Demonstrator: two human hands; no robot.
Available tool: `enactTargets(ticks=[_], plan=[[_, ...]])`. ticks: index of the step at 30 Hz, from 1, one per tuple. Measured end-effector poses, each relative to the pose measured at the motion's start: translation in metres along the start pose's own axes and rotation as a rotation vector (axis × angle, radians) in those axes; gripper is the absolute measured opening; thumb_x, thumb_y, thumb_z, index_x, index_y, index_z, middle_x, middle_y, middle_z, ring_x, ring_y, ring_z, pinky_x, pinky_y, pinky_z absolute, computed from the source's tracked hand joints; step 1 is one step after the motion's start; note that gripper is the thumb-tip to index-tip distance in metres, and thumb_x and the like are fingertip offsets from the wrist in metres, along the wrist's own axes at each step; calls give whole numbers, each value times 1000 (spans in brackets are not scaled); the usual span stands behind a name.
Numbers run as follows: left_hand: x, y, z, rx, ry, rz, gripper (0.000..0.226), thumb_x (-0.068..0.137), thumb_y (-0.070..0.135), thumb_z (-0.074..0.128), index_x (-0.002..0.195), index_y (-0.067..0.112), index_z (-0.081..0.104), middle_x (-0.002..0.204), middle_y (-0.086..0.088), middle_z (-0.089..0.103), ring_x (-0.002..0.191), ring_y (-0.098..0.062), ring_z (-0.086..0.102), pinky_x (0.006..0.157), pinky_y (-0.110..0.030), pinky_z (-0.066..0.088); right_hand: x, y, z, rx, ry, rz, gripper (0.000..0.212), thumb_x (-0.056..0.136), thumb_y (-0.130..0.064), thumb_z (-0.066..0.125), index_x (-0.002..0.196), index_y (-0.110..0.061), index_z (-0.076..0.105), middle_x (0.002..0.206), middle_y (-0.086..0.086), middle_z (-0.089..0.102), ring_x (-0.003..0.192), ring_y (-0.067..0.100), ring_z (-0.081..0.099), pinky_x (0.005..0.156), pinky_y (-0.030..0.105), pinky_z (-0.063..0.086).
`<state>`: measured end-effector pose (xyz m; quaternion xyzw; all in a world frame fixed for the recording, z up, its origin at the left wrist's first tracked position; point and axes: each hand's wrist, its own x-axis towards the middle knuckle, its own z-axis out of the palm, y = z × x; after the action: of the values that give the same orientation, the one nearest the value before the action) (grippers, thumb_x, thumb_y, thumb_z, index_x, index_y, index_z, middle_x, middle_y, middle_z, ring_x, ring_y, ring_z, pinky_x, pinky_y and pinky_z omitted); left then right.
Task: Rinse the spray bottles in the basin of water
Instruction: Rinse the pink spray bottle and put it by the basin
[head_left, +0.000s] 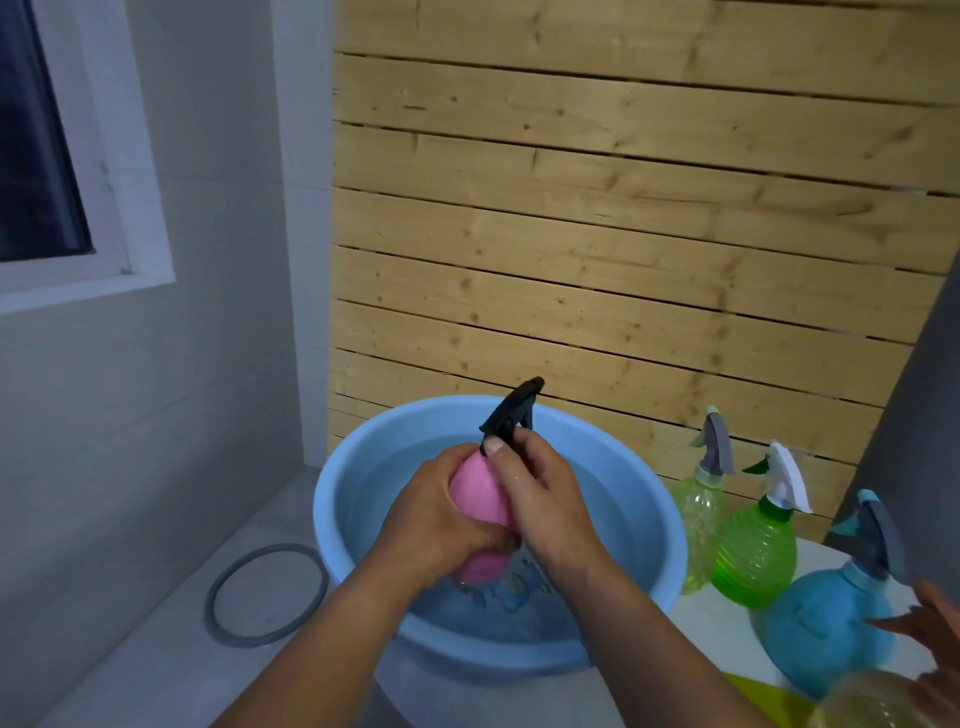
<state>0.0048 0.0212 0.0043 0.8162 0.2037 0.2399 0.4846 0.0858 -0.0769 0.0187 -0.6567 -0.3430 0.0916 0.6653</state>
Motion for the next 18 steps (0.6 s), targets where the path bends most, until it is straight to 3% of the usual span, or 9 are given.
enactTargets(ticks=[2,4,8,10,12,15,18], plan=[[0,2,-1,-12,34,3,92,37,46,87,120,52,48,115,17,58,101,-10,61,85,-36,57,-1,-3,2,3,8,-34,13,93,-34,63,102,-33,72,100,-15,73,94,0,66,82,20,54],[1,2,-1,-24,54,-3,95,33,50,84,121,50,48,116,16,57,103,-11,60,88,-38,56,1,-5,6,54,84,-24,11,87,-29,73,97,-29,73,94,-14,74,90,-1,67,77,15,52],[4,-1,-1,-27,85,-51,93,38,45,86,125,40,51,115,13,60,103,-14,61,90,-40,55,3,-7,21,75,221,71,27,76,-29,83,99,-22,72,94,-7,74,90,7,68,79,17,54],[6,-2,-1,-66,111,-102,82,44,41,85,119,39,53,111,12,62,99,-14,63,87,-41,57,1,-8,29,41,199,70,19,81,-33,77,99,-28,72,95,-10,73,90,4,67,76,14,52],[7,-3,-3,-111,143,-150,73,46,42,81,114,41,55,106,11,64,92,-14,66,80,-40,59,-3,-8,35,-1,144,99,28,88,-38,67,115,-32,68,108,-14,69,97,-1,64,82,13,50],[7,-3,-3,-120,163,-145,80,42,43,82,117,39,54,110,11,61,95,-15,65,80,-41,59,-3,-11,33,30,120,200,46,92,-37,59,136,-27,55,131,-10,59,115,7,58,100,27,47],[6,-2,-2,-87,157,-110,92,31,53,80,117,39,50,113,13,56,101,-15,60,87,-41,56,-2,-17,29,144,148,248,40,95,-31,56,135,-28,56,128,-12,59,114,6,58,96,22,46]])
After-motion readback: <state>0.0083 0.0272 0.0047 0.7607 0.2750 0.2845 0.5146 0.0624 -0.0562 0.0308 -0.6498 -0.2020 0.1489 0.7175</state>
